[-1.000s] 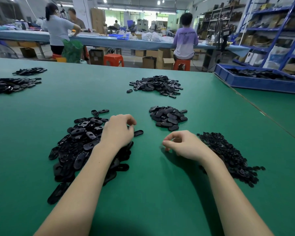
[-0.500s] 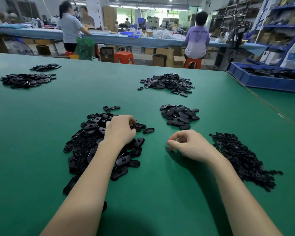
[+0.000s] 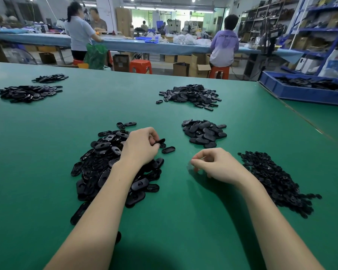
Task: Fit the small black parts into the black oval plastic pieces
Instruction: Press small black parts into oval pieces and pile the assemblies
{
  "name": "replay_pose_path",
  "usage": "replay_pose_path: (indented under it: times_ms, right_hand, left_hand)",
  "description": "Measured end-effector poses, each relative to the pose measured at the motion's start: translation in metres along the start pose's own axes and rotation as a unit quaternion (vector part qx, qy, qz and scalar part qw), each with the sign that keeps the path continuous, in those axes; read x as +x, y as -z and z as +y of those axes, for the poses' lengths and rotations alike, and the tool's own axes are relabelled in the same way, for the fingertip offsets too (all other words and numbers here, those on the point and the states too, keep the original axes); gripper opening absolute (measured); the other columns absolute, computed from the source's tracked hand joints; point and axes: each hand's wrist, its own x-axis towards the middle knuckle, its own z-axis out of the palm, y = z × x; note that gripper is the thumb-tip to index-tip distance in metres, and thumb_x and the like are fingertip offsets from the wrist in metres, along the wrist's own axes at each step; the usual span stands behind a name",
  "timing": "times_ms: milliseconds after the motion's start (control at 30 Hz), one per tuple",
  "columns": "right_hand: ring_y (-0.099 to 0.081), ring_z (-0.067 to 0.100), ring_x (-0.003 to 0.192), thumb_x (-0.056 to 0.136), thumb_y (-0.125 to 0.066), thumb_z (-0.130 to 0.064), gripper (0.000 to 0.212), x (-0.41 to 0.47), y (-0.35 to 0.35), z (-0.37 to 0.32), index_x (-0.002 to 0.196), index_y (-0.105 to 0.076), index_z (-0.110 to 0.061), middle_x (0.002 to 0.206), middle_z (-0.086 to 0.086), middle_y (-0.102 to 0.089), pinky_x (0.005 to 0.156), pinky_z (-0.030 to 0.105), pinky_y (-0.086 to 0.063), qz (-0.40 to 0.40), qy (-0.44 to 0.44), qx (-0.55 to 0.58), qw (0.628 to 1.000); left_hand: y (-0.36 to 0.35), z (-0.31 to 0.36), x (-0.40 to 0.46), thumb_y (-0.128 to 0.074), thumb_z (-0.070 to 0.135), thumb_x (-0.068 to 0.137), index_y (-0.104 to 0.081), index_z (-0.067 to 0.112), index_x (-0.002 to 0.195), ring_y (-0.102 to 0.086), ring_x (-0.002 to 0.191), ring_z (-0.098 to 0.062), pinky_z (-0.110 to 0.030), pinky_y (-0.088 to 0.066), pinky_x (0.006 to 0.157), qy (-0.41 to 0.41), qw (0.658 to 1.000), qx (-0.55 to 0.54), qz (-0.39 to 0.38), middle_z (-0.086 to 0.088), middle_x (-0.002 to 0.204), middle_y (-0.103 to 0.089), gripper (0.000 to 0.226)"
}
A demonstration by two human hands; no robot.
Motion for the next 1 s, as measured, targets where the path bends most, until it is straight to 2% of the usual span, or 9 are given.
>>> replay_pose_path:
  times_ms: [200,333,400,500,600,700,767,867,1000]
  right_hand:
    - [-0.048,0.009,0.052,0.095,-0.067,-0.045,0.025,-0.002,0.011,-0.001,0.099,-0.075,-0.022,0.087,-0.008,-0.079,0.047,0.015,-0.037,0.053,-0.037,0.191,0.979]
    - [-0.048,0.007,0.052,0.093,-0.071,-0.038,0.018,-0.004,0.024,0.002,0.1,-0.078,-0.022,0.089,-0.008,-0.079,0.047,0.015,-0.036,0.072,-0.041,0.22,0.972]
    - [-0.049,0.005,0.053,0.091,-0.074,-0.03,0.009,-0.007,0.032,0.008,0.095,-0.08,-0.024,0.085,-0.013,-0.077,0.049,0.015,-0.037,0.085,-0.036,0.204,0.975]
    - [-0.048,0.001,0.05,0.089,-0.076,-0.025,0.006,-0.012,0.044,0.014,0.088,-0.081,-0.029,0.074,-0.016,-0.071,0.048,0.012,-0.038,0.092,-0.037,0.172,0.98]
    - [-0.047,0.007,0.059,0.089,-0.076,-0.026,0.006,-0.017,0.055,0.02,0.087,-0.08,-0.03,0.077,-0.008,-0.069,0.054,0.018,-0.038,0.079,-0.034,0.147,0.985]
    - [-0.048,0.011,0.06,0.089,-0.075,-0.032,0.003,-0.023,0.064,0.02,0.09,-0.077,-0.03,0.075,-0.002,-0.068,0.064,0.027,-0.04,0.06,-0.04,0.107,0.992]
    - [-0.056,0.009,0.059,0.088,-0.071,-0.038,0.01,-0.025,0.07,0.019,0.091,-0.075,-0.029,0.079,-0.01,-0.076,0.07,0.029,-0.046,0.062,-0.067,0.014,0.996]
    - [-0.067,0.014,0.088,0.085,-0.068,-0.042,0.012,-0.028,0.081,0.019,0.09,-0.075,-0.035,0.091,-0.013,-0.075,0.075,0.029,-0.049,0.092,-0.154,-0.218,0.959]
    - [-0.065,0.019,0.097,0.079,-0.076,-0.038,0.014,-0.037,0.087,0.019,0.092,-0.078,-0.04,0.101,-0.009,-0.072,0.076,0.028,-0.047,0.091,-0.217,-0.271,0.934]
  left_hand:
    - [-0.008,0.04,-0.01,-0.076,0.019,0.078,-0.063,0.037,0.076,-0.059,0.079,-0.008,-0.032,-0.052,0.076,-0.164,0.985,-0.056,-0.006,0.013,0.079,-0.062,0.022]
    - [-0.024,0.062,-0.02,-0.077,0.02,0.08,-0.069,0.032,0.084,-0.057,0.085,-0.009,-0.031,-0.05,0.077,-0.236,0.97,-0.064,-0.012,0.014,0.083,-0.059,0.015]
    - [-0.03,0.069,-0.026,-0.078,0.018,0.08,-0.071,0.028,0.087,-0.056,0.086,-0.006,-0.022,-0.045,0.077,-0.242,0.966,-0.086,-0.023,0.012,0.088,-0.06,0.014]
    - [-0.038,0.08,-0.033,-0.082,0.018,0.078,-0.07,0.026,0.096,-0.061,0.085,-0.006,-0.01,-0.044,0.073,-0.177,0.962,-0.192,-0.077,0.008,0.096,-0.065,0.023]
    - [-0.042,0.089,-0.038,-0.079,0.011,0.082,-0.07,0.022,0.1,-0.071,0.079,-0.014,-0.023,-0.056,0.078,-0.032,0.931,-0.319,-0.173,0.002,0.099,-0.071,0.024]
    - [-0.046,0.091,-0.041,-0.071,-0.005,0.085,-0.072,0.009,0.096,-0.068,0.07,-0.012,-0.02,-0.058,0.073,0.053,0.885,-0.419,-0.194,-0.008,0.091,-0.073,0.018]
    - [-0.048,0.092,-0.044,-0.069,-0.01,0.085,-0.07,0.006,0.093,-0.066,0.065,-0.012,-0.019,-0.058,0.069,0.093,0.857,-0.465,-0.203,-0.009,0.087,-0.072,0.018]
    - [-0.053,0.093,-0.045,-0.067,-0.013,0.085,-0.069,0.005,0.09,-0.066,0.064,-0.015,-0.024,-0.061,0.071,0.123,0.842,-0.484,-0.206,-0.011,0.087,-0.071,0.019]
    - [-0.057,0.092,-0.046,-0.067,-0.012,0.085,-0.069,0.007,0.09,-0.07,0.073,-0.025,-0.038,-0.06,0.083,0.127,0.844,-0.476,-0.211,-0.01,0.089,-0.071,0.02]
